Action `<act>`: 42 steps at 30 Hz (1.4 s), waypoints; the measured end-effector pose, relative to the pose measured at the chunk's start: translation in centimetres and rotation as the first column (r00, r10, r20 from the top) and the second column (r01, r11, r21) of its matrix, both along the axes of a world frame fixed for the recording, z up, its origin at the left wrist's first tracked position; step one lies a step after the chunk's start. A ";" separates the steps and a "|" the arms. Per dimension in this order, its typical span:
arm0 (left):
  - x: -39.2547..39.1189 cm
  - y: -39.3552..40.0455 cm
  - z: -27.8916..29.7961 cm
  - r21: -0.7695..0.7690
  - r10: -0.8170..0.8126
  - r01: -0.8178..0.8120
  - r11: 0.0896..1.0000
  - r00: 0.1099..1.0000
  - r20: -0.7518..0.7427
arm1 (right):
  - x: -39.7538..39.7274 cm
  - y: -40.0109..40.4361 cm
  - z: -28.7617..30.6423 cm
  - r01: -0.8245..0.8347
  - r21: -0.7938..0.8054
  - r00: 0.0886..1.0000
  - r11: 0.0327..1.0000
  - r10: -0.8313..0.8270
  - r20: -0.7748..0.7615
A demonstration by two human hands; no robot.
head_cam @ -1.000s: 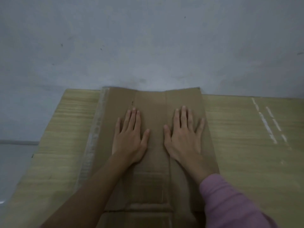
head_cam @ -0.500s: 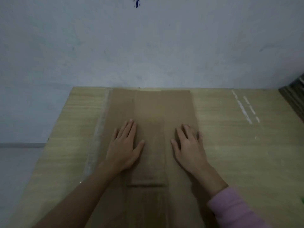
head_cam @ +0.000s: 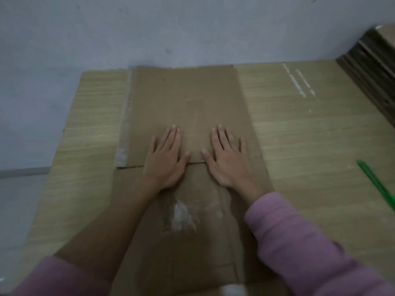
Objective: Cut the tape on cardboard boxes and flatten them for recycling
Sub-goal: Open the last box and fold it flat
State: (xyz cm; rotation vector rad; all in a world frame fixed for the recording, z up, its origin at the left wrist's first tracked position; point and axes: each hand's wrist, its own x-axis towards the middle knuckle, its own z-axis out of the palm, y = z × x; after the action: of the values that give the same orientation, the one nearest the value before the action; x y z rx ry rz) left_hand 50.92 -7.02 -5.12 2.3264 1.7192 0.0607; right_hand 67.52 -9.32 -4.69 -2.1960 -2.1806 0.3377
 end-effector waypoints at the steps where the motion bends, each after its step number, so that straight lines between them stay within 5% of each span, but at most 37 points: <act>1: -0.6 -0.3 0.1 -0.002 -0.001 0.001 1.000 1.000 0.013 | 0.4 -0.5 0.2 0.010 0.000 1.000 1.000 -0.010 -0.007; 5: -4.2 -3.4 0.0 0.115 0.148 -0.147 0.982 0.989 0.000 | 1.5 -4.4 0.5 0.163 0.028 0.986 0.986 -0.164 0.042; 10: -4.9 -3.6 0.8 0.029 0.205 -0.208 0.978 0.977 0.064 | 1.4 -4.7 0.5 0.213 -0.001 0.977 0.977 -0.213 -0.007; 14: -5.6 -5.0 1.6 -0.009 0.545 -0.562 0.827 0.797 0.261 | 1.7 -5.4 0.0 0.493 0.167 0.868 0.854 -0.469 -0.166; 19: -7.1 -5.2 1.1 -0.070 0.554 -0.572 0.817 0.746 0.370 | 0.5 -5.9 0.3 0.543 0.264 0.840 0.798 -0.518 -0.161; 25: -8.0 -5.1 2.8 -0.204 0.551 -0.557 0.805 0.574 0.606 | 2.5 -4.9 2.2 0.733 -0.055 0.633 0.678 -0.710 -0.309; 29: -8.3 -4.8 3.5 -0.434 0.642 -0.509 0.743 0.359 0.677 | 2.9 -5.6 3.1 0.743 -0.135 0.552 0.655 -0.714 -0.429; 32: -8.0 -4.4 3.9 -0.437 0.665 -0.505 0.744 0.494 0.561 | 3.5 -6.5 3.7 0.733 -0.113 0.572 0.671 -0.698 -0.431; 36: -6.3 -3.8 5.1 -0.301 0.488 -0.385 0.872 0.720 0.493 | 4.6 -7.2 4.7 0.778 -0.051 0.546 0.626 -0.714 -0.439; 42: 0.6 -3.1 9.2 -0.053 0.276 -0.304 0.951 0.762 0.586 | 10.3 -7.5 8.2 0.823 0.040 0.505 0.567 -0.698 -0.508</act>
State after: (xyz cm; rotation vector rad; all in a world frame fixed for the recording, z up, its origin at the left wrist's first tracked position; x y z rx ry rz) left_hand 51.57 -10.11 4.04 1.7564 1.7127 0.8011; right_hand 77.87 -16.82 3.50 -2.3402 -0.7859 0.3874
